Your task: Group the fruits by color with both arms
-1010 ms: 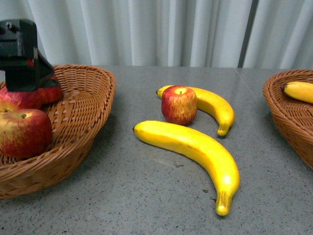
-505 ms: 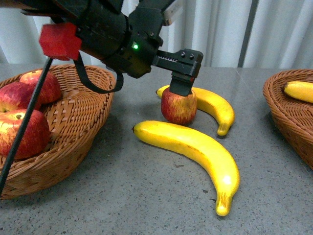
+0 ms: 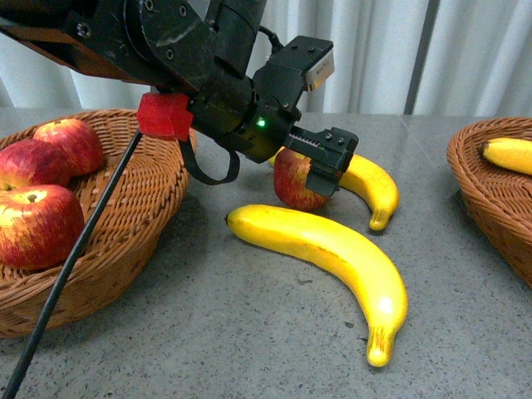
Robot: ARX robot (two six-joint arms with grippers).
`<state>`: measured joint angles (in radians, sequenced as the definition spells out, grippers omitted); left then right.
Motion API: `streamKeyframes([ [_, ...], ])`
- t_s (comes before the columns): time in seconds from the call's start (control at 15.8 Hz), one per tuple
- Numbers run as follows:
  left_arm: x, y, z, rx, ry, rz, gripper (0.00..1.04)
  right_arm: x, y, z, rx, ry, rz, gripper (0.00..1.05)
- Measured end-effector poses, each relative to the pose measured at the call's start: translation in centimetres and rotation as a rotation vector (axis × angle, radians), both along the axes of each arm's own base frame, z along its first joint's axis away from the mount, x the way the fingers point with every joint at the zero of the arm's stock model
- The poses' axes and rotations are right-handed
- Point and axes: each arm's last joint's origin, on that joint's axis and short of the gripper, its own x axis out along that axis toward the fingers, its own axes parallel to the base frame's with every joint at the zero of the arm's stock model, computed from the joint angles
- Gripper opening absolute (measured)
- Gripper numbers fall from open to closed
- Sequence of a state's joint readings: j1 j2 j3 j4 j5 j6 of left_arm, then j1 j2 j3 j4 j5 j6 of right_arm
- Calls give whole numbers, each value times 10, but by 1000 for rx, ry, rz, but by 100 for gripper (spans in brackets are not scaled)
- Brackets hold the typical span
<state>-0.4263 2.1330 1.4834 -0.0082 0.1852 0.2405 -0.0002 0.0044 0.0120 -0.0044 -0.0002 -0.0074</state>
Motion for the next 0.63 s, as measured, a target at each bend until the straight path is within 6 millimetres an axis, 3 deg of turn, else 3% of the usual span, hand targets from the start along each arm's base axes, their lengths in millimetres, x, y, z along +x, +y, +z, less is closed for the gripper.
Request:
streamKeyframes([
  [0.13, 2, -2, -6, 1, 11, -11, 94, 0, 0, 0, 0, 0, 0, 98],
  [0.32, -1, -5, -7, 7, 20, -36, 68, 0, 0, 0, 0, 0, 0, 98],
  [0.44, -7, 0, -1, 8, 18, -32, 66, 0, 0, 0, 0, 0, 0, 98],
  [0.57, -14, 12, 22, -10, -26, 12, 65, 0, 0, 0, 0, 0, 0, 98],
  [0.63, -18, 22, 43, -26, -76, 67, 65, 0, 0, 0, 0, 0, 0, 98],
])
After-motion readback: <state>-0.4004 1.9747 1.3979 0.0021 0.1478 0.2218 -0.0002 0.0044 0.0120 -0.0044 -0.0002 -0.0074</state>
